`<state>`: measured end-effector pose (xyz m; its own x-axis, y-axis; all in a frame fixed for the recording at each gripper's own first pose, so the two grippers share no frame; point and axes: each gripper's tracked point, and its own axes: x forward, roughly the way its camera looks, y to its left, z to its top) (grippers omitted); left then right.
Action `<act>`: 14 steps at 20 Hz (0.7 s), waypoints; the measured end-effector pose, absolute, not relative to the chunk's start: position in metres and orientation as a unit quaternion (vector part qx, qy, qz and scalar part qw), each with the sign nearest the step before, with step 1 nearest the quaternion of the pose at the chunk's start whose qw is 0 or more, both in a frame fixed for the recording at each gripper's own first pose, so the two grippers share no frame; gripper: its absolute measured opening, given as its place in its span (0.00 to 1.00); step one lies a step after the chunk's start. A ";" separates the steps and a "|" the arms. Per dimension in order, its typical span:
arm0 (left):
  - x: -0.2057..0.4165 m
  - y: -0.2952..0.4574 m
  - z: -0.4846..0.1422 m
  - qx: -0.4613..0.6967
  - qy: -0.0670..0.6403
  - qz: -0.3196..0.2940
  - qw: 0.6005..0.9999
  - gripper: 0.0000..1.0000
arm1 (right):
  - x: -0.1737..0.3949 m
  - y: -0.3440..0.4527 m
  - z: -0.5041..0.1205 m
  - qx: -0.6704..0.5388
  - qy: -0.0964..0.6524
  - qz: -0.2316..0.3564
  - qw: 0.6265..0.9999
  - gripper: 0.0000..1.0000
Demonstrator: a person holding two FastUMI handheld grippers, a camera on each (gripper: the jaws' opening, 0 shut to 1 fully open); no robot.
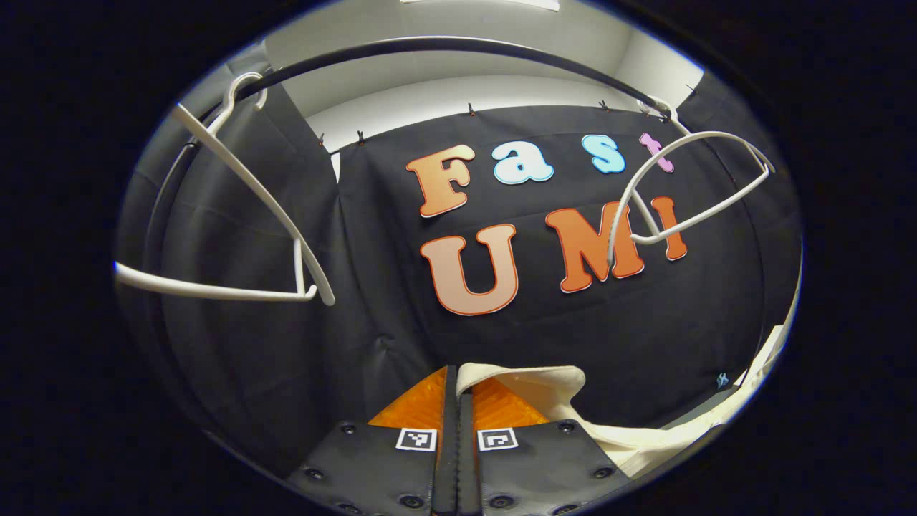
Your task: Grasp the clothes on the hanger with both hands and then place them into the laundry hamper below.
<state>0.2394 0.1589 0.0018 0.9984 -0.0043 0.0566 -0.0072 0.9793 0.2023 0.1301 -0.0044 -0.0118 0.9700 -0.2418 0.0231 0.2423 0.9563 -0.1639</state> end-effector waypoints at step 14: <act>0.172 0.031 -0.084 -0.020 0.101 -0.161 0.981 0.07 | 0.128 0.091 -0.082 -0.046 0.071 -0.025 0.996 0.00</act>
